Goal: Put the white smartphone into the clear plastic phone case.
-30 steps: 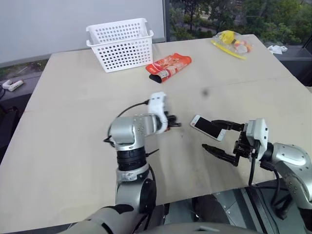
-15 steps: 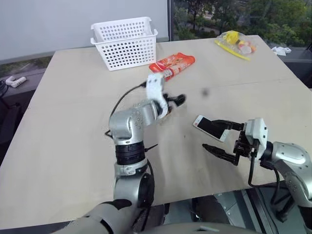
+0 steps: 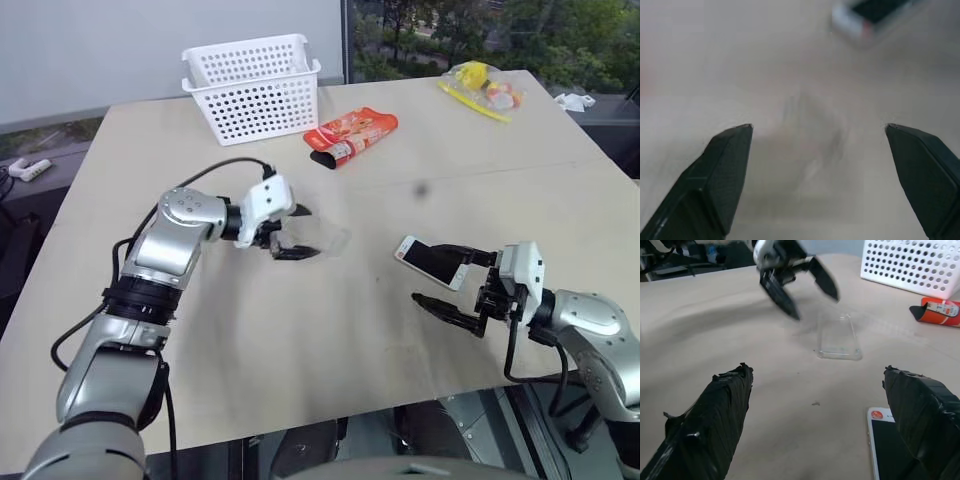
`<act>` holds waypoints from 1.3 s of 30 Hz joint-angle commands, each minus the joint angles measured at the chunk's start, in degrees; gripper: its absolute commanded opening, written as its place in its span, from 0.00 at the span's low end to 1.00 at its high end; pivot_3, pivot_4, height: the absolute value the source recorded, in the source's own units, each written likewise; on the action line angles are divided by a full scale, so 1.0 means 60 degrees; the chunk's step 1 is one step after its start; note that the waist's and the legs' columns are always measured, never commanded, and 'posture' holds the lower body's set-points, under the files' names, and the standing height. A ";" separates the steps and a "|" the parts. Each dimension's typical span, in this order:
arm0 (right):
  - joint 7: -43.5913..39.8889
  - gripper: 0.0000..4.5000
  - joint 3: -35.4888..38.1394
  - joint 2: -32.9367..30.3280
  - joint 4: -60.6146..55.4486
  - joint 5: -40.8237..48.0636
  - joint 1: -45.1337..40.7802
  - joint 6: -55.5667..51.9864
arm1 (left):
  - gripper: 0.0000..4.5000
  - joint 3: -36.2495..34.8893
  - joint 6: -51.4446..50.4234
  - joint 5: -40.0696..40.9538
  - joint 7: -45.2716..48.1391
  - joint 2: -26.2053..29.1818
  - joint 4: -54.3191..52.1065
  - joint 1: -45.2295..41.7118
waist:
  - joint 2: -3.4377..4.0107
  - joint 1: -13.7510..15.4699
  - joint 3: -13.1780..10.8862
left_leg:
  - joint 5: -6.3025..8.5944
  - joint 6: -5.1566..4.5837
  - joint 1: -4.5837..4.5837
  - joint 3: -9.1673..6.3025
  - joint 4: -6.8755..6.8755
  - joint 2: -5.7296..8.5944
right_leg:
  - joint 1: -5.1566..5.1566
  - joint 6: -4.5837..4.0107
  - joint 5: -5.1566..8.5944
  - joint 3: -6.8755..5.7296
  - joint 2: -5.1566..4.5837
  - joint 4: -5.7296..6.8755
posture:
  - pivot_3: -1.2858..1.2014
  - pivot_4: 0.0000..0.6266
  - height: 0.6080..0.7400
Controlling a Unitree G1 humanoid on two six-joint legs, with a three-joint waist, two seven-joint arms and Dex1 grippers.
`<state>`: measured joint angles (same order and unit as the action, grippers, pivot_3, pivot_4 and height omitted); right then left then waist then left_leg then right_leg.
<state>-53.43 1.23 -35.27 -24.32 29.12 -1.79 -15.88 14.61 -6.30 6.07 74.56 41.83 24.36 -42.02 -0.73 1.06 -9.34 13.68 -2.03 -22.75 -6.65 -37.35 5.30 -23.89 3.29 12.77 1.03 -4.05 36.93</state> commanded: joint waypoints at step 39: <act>0.0486 1.00 0.0205 -0.0727 0.0470 -0.0694 -0.0125 -0.0394 | 0.06 0.0462 -0.7836 0.1204 -0.1019 -0.1429 -0.7431 0.2907 | 0.0008 -0.0261 -0.0008 | 0.0033 -0.0068 0.0027 -0.0039 -0.0072 0.0010 | 0.0035 0.0037 0.0007 -0.0015 0.0001 0.0078 | 0.52 0.24 1.00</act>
<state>-51.51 2.22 -39.36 -21.33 25.90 -1.65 -18.22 18.29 -54.38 12.06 69.55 33.21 -18.07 -24.30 -0.69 -0.50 -9.39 13.87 -2.43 -22.59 -6.88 -37.79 5.36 -23.69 3.50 12.81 0.94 -4.04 37.40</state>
